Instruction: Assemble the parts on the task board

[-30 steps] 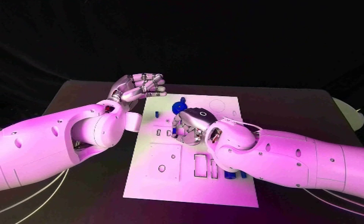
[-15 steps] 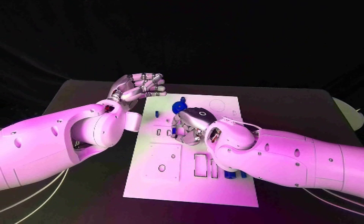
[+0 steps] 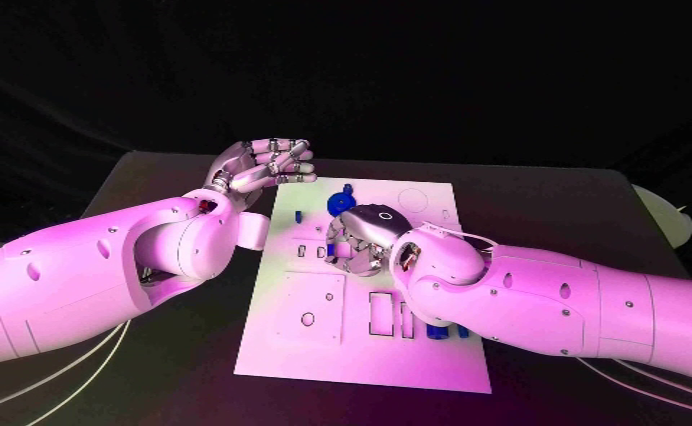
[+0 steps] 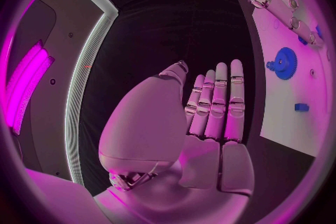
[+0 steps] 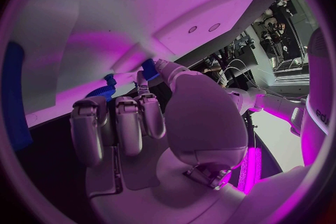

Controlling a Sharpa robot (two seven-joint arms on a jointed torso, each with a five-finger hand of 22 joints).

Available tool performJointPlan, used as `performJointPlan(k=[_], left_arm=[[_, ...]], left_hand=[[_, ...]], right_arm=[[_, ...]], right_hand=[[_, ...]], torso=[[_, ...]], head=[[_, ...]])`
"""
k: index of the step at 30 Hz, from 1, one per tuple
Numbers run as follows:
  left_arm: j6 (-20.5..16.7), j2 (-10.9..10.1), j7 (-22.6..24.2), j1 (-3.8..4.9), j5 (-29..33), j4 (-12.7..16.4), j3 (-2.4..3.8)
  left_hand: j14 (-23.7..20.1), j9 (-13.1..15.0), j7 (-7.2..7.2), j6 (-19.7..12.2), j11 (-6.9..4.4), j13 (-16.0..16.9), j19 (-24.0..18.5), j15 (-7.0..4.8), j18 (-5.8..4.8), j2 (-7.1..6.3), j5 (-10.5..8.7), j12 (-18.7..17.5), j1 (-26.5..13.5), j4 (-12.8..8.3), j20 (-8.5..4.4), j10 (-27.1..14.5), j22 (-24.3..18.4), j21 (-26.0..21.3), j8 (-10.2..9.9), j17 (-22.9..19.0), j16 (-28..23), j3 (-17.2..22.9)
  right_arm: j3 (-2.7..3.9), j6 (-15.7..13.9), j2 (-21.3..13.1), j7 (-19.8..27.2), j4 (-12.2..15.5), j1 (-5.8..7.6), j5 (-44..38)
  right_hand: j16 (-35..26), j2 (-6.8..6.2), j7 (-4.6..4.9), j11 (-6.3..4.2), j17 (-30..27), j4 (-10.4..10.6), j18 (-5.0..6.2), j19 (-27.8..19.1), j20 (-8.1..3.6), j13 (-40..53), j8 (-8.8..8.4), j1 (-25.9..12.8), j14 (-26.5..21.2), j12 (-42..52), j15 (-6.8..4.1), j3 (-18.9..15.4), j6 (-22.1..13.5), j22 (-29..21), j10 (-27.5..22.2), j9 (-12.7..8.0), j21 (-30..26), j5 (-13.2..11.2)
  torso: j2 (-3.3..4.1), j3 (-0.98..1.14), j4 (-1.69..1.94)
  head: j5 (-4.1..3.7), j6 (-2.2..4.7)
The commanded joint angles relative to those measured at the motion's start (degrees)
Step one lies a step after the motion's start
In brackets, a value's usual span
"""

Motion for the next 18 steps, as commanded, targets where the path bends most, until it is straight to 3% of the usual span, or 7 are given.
performJointPlan(k=[1, 13, 18], left_arm=[[1.0, 0.0, 0.4, 0.06, -0.2, 0.2, 0.04], [1.0, 0.0, 0.3, 0.06, -0.2, 0.2, 0.04], [1.0, 0.0, 0.3, 0.06, -0.2, 0.2, 0.04]], left_hand=[[-0.2, -0.1, -0.14, -0.1, -0.08, 0.0, 0.3, 0.20, 0.80, -0.24, -0.37, -0.3, 0.4, -0.2, 0.05, 0.3, -0.1, -0.4, -0.4, 0.1, -0.2, 0.3], [-0.2, -0.1, -0.11, -0.1, -0.07, 0.0, 0.3, 0.20, 0.80, -0.26, -0.38, -0.4, 0.3, -0.1, 0.06, 0.3, -0.1, -0.4, -0.4, 0.1, -0.2, 0.4], [-0.2, -0.1, -0.11, -0.1, -0.07, 0.0, 0.3, 0.20, 0.80, -0.26, -0.38, -0.4, 0.3, -0.1, 0.06, 0.3, -0.1, -0.4, -0.4, 0.1, -0.2, 0.4]], right_arm=[[-0.12, 1.0, 0.0, -0.7, -0.1, -0.17, -0.8], [-0.12, -0.1, 0.2, -0.8, -0.3, -0.17, -0.9], [-0.12, -1.2, 0.1, -0.9, -0.2, -0.17, -1.0]], right_hand=[[-0.1, -0.76, 0.37, 0.50, 13.1, 0.1, -0.83, 5.9, 0.57, 6.7, -0.53, -0.2, 5.6, -0.5, 0.50, -0.2, -0.8, 15.1, -0.3, -0.3, 0.3, -0.2], [-0.1, -2.57, 1.21, 1.35, 13.1, 1.2, -0.83, 5.9, 1.42, 5.7, -1.63, -1.6, 5.6, -1.6, 1.31, -1.6, -2.3, 15.1, -1.4, -1.0, 0.3, -0.5], [-0.2, -2.90, 1.42, 1.58, 13.0, 2.2, -0.83, 5.9, 1.70, 5.1, -2.02, -2.2, 5.6, -2.3, 1.53, -2.6, -3.0, 15.1, -2.1, -1.3, 0.3, -2.1]], torso=[[0.00, -0.01, 0.01], [0.00, -0.04, 0.02], [0.00, -0.03, 0.06]], head=[[-0.07, 0.05], [-0.21, 0.02], [-0.28, 0.02]])
